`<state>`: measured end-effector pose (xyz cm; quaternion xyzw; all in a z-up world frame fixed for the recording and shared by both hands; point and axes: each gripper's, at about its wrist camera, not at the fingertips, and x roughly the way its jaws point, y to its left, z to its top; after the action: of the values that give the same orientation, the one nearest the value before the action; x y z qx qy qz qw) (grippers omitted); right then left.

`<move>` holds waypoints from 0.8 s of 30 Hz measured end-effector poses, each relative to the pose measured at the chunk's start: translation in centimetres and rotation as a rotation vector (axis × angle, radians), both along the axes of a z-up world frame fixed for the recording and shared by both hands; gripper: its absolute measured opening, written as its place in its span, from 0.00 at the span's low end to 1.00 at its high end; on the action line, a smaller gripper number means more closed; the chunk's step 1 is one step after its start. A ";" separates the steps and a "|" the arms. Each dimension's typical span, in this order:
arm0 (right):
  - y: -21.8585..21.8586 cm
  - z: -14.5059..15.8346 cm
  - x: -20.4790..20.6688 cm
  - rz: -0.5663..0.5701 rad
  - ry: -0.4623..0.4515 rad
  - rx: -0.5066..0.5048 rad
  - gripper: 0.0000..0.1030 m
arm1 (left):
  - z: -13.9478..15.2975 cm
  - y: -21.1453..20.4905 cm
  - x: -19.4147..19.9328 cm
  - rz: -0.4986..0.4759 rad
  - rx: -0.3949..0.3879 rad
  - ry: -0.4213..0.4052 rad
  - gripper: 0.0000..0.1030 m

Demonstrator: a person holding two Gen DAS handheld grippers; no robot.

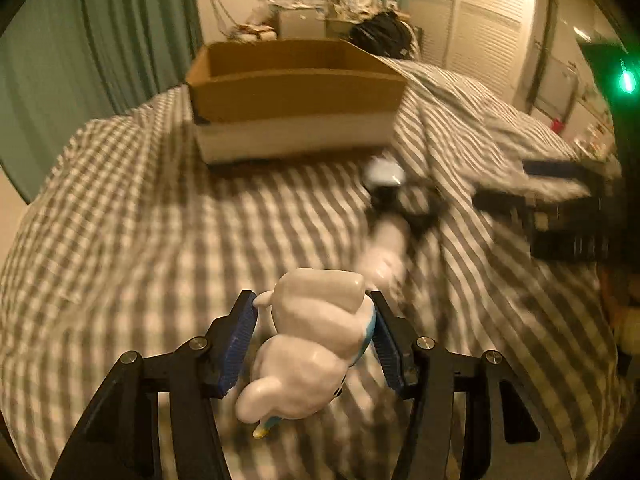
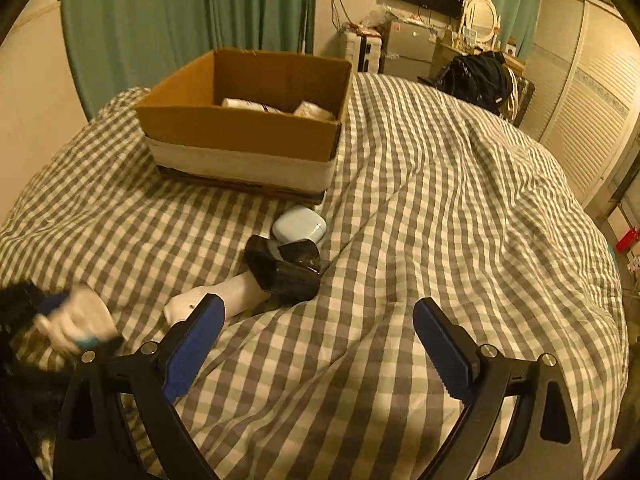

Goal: Organize objects
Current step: 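Grasp the white figurine with the left tool while the right tool grasps the black round object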

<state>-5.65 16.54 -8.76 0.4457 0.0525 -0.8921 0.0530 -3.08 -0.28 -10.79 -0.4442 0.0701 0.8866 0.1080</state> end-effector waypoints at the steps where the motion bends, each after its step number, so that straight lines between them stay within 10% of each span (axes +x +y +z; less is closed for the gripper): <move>1: -0.2 -0.3 -0.4 0.010 -0.010 0.004 0.93 | 0.2 -0.3 -0.5 0.010 0.001 0.007 0.56; 12: -1.4 -4.8 -6.9 0.011 -0.150 0.002 0.92 | -0.4 -1.8 -3.7 0.076 -0.033 0.018 0.56; 24: -2.1 -7.1 -8.5 0.014 -0.211 0.029 0.38 | -0.9 -1.8 -3.7 0.069 -0.039 0.004 0.56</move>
<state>-14.16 14.41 -15.90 0.5376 0.0624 -0.8389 0.0580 -6.81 -2.10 -11.69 -0.4467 0.0719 0.8892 0.0685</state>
